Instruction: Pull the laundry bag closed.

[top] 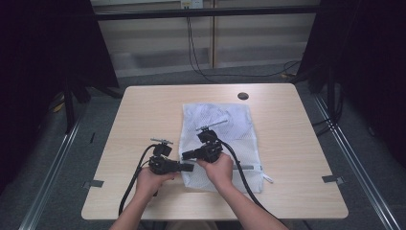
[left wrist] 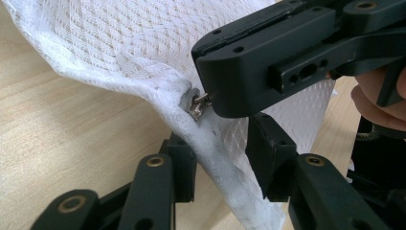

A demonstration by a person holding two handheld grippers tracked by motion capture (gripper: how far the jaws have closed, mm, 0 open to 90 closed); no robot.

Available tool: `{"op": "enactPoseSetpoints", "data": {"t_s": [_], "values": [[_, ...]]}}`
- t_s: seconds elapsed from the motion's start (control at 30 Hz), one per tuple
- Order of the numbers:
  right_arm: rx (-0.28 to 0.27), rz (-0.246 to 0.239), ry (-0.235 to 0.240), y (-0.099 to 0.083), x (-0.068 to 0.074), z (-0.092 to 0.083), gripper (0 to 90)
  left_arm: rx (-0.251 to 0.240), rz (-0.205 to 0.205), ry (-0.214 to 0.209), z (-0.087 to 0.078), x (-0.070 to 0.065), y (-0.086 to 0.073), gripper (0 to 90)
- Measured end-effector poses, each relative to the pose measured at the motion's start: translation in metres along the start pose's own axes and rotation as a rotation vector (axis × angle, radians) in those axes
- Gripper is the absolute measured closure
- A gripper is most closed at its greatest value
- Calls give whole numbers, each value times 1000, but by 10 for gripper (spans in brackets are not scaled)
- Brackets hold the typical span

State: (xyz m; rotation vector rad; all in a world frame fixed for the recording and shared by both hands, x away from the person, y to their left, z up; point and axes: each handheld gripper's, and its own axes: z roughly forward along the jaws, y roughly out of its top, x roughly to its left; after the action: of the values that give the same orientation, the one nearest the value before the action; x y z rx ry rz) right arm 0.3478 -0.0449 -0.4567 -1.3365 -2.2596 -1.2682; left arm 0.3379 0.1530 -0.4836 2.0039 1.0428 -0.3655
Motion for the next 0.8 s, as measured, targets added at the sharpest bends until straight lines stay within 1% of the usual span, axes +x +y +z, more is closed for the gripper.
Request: {"op": "enactPoseSetpoints", "data": {"t_s": [0.07,0.1,0.13,0.17,0.2,0.23,0.27,0.3,0.33,0.37,0.4,0.47,0.5,0.53,0.57,0.6,0.7,0.73,0.77,0.8], "values": [[-1,4,3,0,0,0,869,-2,-7,9,1,0,0,662],[-1,4,1,0,1,0,869,2,-13,4,1,0,0,669],[-1,4,1,0,0,0,869,1,-20,7,2,0,0,674],[-2,3,3,0,0,0,869,7,-16,11,2,0,0,684],[-1,8,3,0,1,1,869,13,-15,6,2,1,0,708],[-1,8,3,0,1,1,869,5,-20,15,3,0,0,708],[-1,10,4,0,1,1,869,9,-21,15,3,0,0,725],[-4,5,5,0,1,1,869,8,-21,20,3,-1,0,768],[-4,5,5,0,1,1,869,6,-22,29,3,-1,0,768],[-6,0,3,0,2,1,869,10,-35,27,3,-1,1,790],[-8,-4,6,0,2,1,869,14,-43,34,3,-2,1,820],[-7,-3,9,0,3,0,869,26,-52,22,1,-1,2,863],[-6,-4,6,1,3,-1,869,30,-58,26,1,-1,2,871],[-4,-6,4,1,3,-2,869,23,-92,9,1,-2,3,875],[-3,-7,5,1,2,-2,869,35,-81,12,0,-1,3,877],[-4,-6,5,1,2,-2,869,26,-99,12,1,-2,3,879],[-3,-2,9,1,2,-3,869,28,-101,16,0,-3,4,883],[0,-3,10,0,1,-3,869,39,-89,11,-1,-1,4,884],[-5,-8,13,0,0,-3,869,25,-107,11,0,-2,4,885],[-3,1,15,0,-1,-4,869,31,-102,10,-1,-1,4,885]]}}
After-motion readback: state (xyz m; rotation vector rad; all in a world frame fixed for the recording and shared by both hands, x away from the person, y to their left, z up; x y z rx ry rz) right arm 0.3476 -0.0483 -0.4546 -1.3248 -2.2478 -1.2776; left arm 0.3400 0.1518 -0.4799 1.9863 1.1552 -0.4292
